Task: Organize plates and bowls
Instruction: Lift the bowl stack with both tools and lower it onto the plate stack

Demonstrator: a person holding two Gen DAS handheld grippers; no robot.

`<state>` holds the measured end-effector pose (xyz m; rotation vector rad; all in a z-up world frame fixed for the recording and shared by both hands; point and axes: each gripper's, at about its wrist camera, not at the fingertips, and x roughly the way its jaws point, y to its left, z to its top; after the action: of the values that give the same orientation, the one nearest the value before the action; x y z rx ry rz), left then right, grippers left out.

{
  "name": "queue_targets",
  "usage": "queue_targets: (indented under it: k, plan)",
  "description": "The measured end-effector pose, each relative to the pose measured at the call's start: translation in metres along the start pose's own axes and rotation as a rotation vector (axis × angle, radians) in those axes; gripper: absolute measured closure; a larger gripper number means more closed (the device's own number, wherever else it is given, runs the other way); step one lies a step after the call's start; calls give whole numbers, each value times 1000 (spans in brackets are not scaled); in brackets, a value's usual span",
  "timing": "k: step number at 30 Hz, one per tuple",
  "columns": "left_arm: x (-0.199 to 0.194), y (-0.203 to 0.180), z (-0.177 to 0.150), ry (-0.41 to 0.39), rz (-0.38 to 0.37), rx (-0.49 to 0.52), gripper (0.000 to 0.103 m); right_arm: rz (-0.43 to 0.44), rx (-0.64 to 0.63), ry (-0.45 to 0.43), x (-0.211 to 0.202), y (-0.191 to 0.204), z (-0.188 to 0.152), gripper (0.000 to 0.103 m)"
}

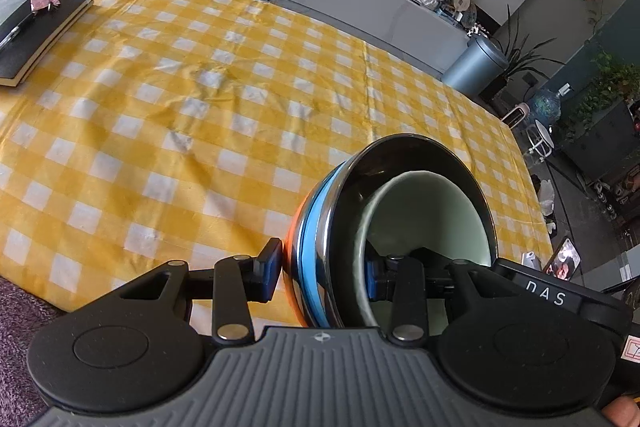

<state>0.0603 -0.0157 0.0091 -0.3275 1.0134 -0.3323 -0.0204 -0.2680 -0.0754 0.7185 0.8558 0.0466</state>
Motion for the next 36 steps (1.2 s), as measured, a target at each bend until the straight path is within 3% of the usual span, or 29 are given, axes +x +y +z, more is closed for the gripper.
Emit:
queue_targets:
  k: [10,25,36]
  plan:
    - [35,-20,6,66,-46,8,59,-64,57,-25,-5,-24,19,65]
    - [62,-1,8,134,-28,-42,59,-109,80,46,32,-33,23,65]
    - [74,-1,10,144,-50,-49,59,-139,96,40,39,-38,26,65]
